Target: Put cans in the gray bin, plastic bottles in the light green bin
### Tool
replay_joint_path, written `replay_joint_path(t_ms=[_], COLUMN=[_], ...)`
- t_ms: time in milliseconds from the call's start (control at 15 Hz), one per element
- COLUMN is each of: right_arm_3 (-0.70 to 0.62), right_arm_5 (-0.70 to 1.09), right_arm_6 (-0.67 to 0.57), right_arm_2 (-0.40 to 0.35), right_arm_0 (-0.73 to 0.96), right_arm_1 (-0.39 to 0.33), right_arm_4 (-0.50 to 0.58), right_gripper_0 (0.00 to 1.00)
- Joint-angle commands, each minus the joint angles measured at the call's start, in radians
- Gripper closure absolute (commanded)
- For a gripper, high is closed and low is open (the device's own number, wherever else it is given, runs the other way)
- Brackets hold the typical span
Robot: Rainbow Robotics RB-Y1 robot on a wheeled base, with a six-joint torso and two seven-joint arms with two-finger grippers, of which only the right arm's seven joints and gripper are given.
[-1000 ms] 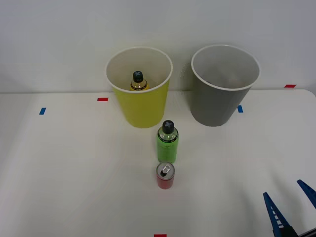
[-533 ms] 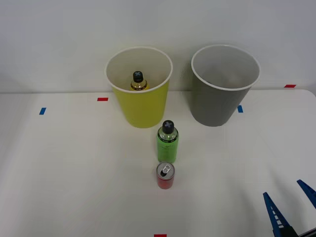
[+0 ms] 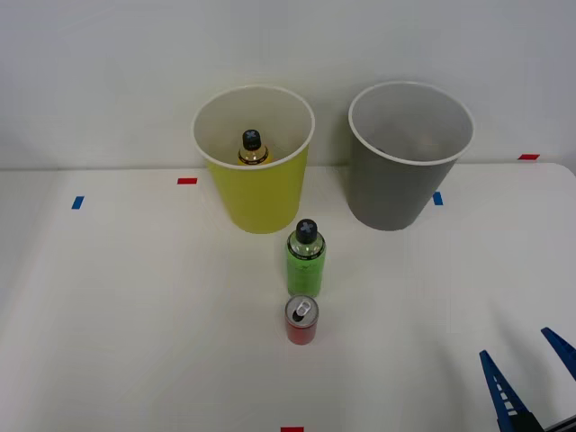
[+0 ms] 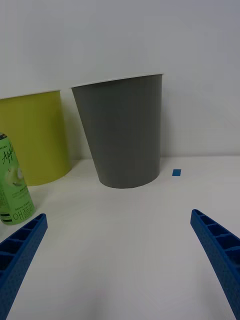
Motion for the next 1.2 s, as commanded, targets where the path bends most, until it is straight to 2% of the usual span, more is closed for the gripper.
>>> replay_joint_path(t_ms=[67,1200], right_arm_3=[0.000,0.000], right_arm_5=[0.000,0.000], right_arm_6=[0.000,0.000], right_arm_2=[0.000,0.000], right_arm_0=[0.000,0.000], right_arm_1=[0.000,0.000], right_arm_4=[0.000,0.000], right_gripper_0=[0.00,0.00])
